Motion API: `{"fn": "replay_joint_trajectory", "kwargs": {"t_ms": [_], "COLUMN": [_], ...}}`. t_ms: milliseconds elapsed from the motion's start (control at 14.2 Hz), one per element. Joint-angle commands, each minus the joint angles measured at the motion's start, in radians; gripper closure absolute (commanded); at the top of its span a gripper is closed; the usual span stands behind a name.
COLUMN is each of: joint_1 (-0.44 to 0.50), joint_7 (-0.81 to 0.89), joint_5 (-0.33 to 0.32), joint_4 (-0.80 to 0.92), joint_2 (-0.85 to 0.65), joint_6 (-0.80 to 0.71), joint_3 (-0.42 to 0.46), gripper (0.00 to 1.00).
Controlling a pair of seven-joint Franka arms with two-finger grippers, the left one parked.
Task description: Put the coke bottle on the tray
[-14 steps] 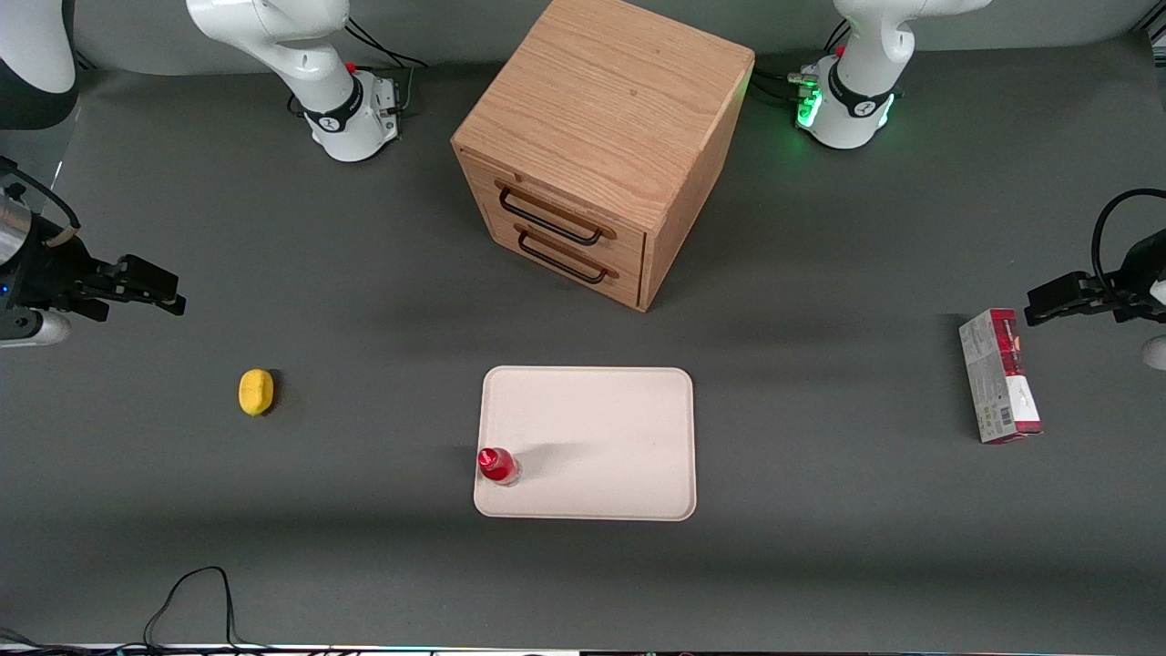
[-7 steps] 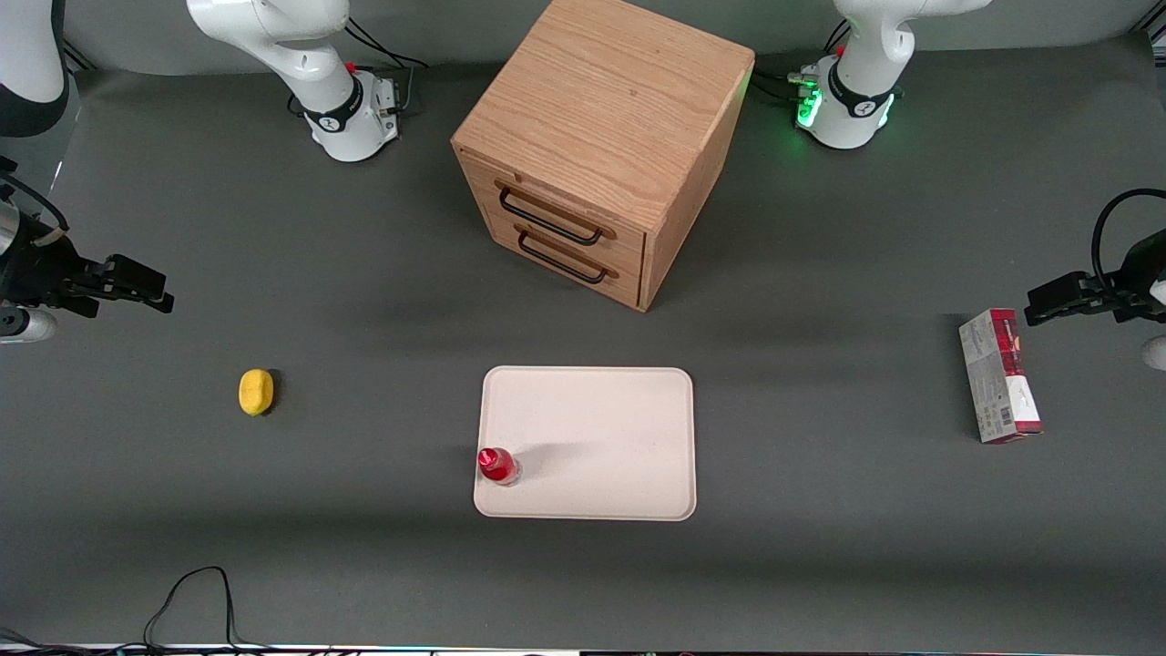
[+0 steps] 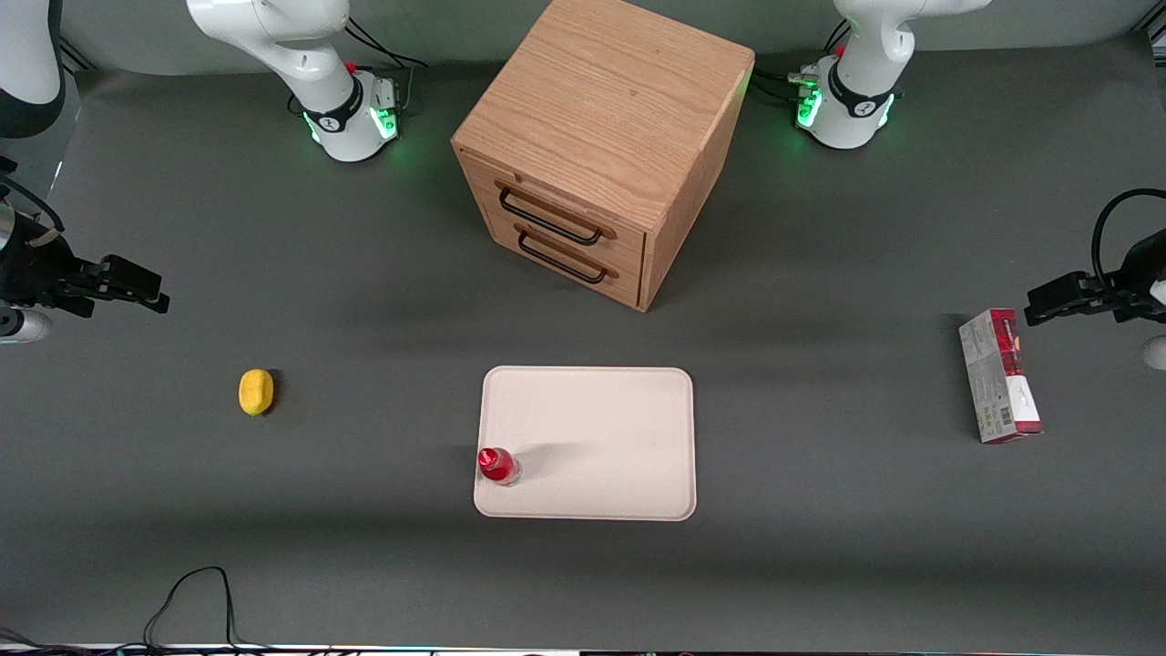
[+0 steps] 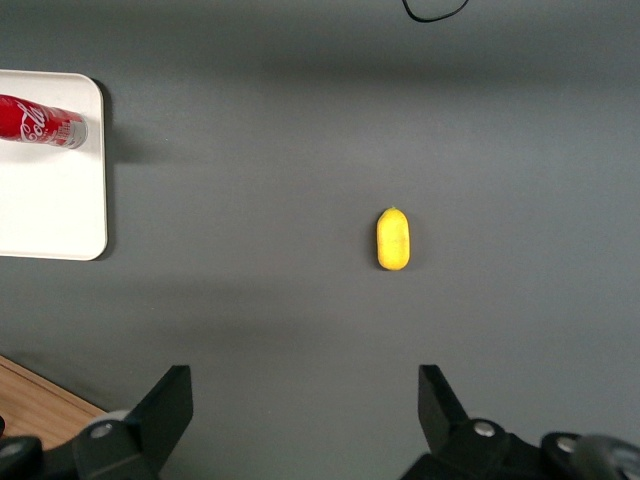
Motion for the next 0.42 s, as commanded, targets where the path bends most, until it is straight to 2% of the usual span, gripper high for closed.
{"fn": "replay_joint_trajectory", "kwargs": {"t_ms": [0,352], "joint_1": [0.01,0.01], "joint_7": [0.015,0.015], "joint_5": [-0.013,-0.021], "joint_4": [-0.015,-0.015], "joint_2": [-0.021,-0.023], "joint_6": [0.005,-0.001], "joint_3": [-0.009,-0.009], "gripper": [0.0,0.0]}}
